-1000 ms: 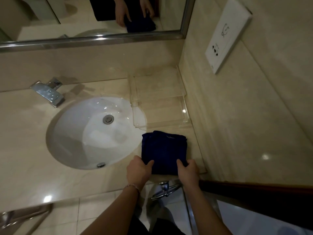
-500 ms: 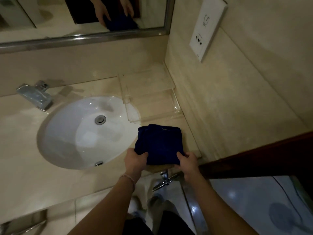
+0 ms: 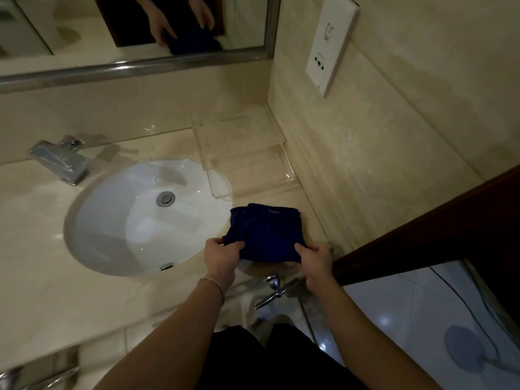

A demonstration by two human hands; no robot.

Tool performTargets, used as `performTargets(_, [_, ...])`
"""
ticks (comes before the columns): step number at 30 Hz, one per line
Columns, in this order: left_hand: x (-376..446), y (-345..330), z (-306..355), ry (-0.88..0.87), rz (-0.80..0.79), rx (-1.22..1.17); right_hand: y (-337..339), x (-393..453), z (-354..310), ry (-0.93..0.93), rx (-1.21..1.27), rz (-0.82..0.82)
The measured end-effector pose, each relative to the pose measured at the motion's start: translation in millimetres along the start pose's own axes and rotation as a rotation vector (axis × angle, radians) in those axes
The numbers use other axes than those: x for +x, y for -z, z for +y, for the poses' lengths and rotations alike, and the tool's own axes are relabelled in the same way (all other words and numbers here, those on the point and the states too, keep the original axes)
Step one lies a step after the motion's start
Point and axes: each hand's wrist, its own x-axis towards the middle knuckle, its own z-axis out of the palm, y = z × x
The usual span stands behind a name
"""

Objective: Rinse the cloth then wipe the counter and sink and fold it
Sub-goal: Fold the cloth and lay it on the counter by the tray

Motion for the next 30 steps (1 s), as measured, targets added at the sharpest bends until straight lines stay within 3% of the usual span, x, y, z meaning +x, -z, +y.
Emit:
performTargets(8, [5.1,-20.6,28.4,-0.09,0.084,-0.07,-10.5,8.6,-31.0,0.044,0.044,0.006])
performTargets(16, [26.4,-45.0,56.1,-0.075,0.108,-0.157,-28.6,32.4,-65.4,0.066,0.123,-0.06])
performTargets(20, [34.0,-56.7,59.4,-0.082,0.131,-0.148,-33.5,42.6,-70.0,0.144,-0.028,-0.107])
performTargets(23, [35.7,-61.3,60.3,-0.175,0.089,0.047,-35.6,50.0,-71.2,0.203,-0.181,-0.104])
performTargets(28, [45.1,-57.6,54.2,-0.411,0.014,0.681,-37.5,63.0,-72.6,0.282,-0.47,-0.017])
performTargets(30, [44.8,-55.7,52.4,-0.404,0.037,0.827,-38.8,67.1,-70.7,0.298,-0.538,-0.008])
